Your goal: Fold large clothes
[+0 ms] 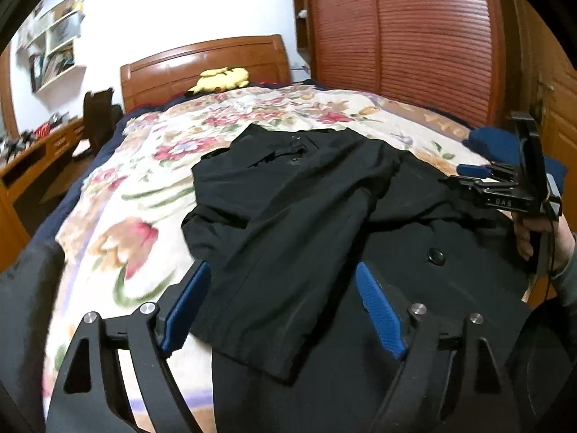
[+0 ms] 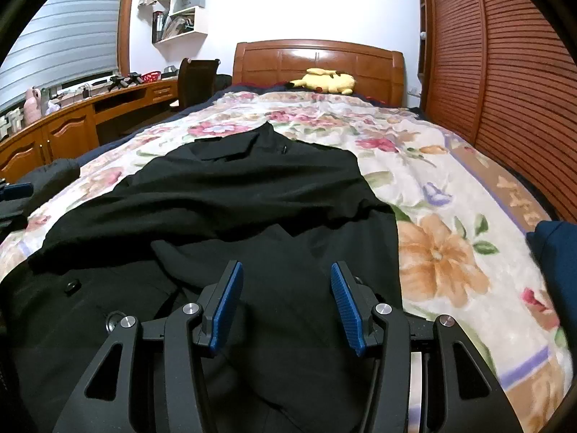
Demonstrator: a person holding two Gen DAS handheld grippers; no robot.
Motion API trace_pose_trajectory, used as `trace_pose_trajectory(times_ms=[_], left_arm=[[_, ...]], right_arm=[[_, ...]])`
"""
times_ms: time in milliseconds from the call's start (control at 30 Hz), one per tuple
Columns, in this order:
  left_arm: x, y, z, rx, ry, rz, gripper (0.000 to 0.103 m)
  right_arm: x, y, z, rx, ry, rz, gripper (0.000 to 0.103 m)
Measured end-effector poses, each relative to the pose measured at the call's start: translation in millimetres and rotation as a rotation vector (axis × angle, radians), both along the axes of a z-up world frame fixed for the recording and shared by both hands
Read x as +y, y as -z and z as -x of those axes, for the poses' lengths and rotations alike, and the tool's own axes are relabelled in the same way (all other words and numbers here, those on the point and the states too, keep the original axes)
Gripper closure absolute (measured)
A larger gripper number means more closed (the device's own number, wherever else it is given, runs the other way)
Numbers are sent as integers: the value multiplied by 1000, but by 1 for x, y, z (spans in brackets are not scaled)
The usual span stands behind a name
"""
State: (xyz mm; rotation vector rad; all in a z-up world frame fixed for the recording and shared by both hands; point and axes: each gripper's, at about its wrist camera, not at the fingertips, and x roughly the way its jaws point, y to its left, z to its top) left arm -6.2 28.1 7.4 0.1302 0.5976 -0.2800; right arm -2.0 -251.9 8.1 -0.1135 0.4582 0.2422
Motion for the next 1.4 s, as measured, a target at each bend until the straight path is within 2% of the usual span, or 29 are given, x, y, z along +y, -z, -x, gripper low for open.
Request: trace_pose_trajectory(times_ms=[167,433,633,867,1067,1233,1400], left_arm=[[17,10,6,5,-59,-3,20],[43,23,19,18,-98,11,20],[49,33,33,27,-113,15,20],[49,42,46,57,-116,44,20],[47,44,58,58,-124,37,20],[46,46,67,61,-135,25,20],[45,50,69,71,-142,12,20]], right_arm=[[1,-5,0,-7,0,8,50],[3,-11,11,-14,-25,41,50],[-11,-4,27,35,-18,70,50],[-30,10,38,153,-21,75,50],[-34,28,38,247,-21,77,49],[-39,34,38,238,-26,42,46],[-36,35,41,225,-36,73,44]])
